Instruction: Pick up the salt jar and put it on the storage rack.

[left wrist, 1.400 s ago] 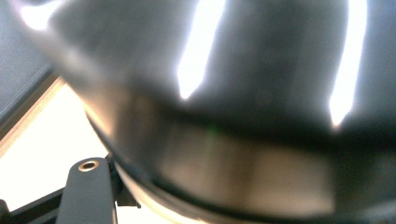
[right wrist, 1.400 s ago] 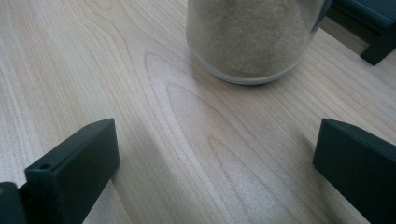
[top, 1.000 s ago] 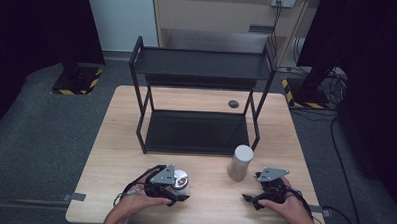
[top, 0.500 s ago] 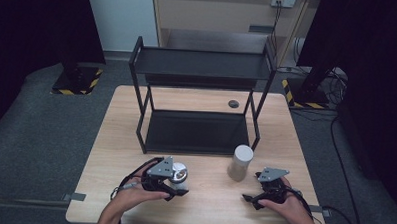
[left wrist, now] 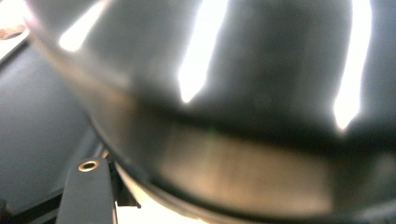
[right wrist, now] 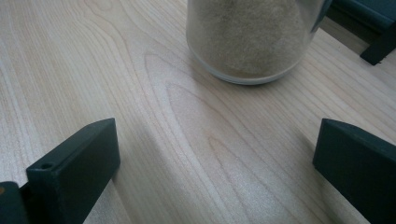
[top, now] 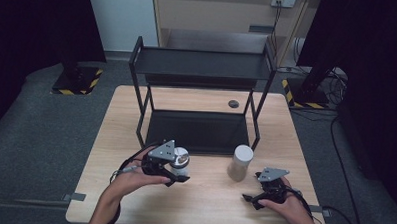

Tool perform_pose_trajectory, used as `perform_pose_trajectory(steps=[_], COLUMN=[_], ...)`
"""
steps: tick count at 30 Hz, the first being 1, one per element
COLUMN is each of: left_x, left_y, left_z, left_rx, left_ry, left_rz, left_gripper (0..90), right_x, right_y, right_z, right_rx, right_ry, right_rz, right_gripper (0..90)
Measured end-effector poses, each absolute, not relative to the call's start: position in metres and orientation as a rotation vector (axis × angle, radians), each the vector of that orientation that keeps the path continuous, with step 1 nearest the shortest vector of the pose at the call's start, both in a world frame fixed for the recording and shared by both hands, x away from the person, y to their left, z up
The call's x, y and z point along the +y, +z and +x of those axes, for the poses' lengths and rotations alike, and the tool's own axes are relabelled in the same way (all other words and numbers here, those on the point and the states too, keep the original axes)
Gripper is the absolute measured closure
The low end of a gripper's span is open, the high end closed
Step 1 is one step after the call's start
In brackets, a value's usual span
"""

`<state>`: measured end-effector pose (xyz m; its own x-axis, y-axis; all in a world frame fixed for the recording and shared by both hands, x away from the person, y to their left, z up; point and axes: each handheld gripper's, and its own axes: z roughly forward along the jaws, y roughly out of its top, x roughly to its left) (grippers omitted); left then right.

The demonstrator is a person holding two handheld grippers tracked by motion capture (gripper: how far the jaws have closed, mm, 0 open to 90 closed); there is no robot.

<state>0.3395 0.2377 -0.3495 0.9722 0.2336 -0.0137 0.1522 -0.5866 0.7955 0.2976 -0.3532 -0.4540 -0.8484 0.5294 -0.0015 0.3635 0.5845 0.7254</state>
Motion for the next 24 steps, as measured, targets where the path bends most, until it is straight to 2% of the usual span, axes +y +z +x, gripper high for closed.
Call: perform_pose_trajectory(steps=[24], left_x=[0.238], left_y=[-0.284], left_z=[0.364], left_rx=[0.224], left_ry=[0.117], left_rz=[2.228], left_gripper=[30.2], right_x=[-0.352], right_y=[-0.454], right_z=[0.297], right_rx=[2.593], right_ry=[1.114], right_rz=[0.75], right_gripper=[1.5])
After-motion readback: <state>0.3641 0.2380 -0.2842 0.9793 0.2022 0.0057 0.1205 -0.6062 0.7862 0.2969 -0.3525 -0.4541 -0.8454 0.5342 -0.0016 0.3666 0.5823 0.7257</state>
